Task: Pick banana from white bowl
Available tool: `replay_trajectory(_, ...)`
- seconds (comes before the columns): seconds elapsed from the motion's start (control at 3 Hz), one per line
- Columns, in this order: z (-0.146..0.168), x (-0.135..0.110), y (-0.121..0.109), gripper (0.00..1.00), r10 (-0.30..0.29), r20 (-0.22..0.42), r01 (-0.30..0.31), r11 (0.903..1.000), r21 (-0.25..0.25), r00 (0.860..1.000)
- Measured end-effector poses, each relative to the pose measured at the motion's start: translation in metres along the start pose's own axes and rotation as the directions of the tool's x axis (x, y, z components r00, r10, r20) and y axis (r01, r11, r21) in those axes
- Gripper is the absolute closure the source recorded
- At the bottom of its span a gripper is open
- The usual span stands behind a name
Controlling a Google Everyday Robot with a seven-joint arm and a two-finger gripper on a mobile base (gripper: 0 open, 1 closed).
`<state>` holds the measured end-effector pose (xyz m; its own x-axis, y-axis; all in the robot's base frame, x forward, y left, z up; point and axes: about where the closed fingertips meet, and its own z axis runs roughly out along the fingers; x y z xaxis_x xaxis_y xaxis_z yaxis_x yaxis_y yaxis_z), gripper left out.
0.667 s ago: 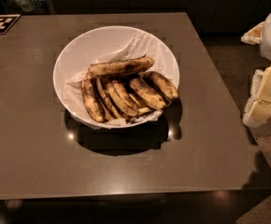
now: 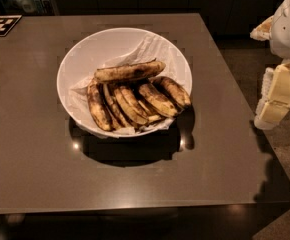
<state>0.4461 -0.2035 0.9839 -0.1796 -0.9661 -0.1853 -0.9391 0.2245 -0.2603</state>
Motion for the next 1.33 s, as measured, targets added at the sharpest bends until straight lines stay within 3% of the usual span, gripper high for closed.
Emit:
replay_trajectory(0.33,0.0,0.0,0.0,0.0,0.0,0.001,0.0,1.0,0.002,1.0)
replay_trajectory(0.67,0.005,-0.04,0.0,0.0,-0.086,-0.006,0.086,0.9963,-0.001,0.996)
replay_trajectory(1.0,0.014,-0.093,-0.001,0.0,-0.212,-0.041,0.212,0.9773,-0.008,0.976)
replay_trajectory(1.33,0.019,-0.128,0.0,0.0,-0.313,-0.054,0.312,0.9497,-0.023,0.948)
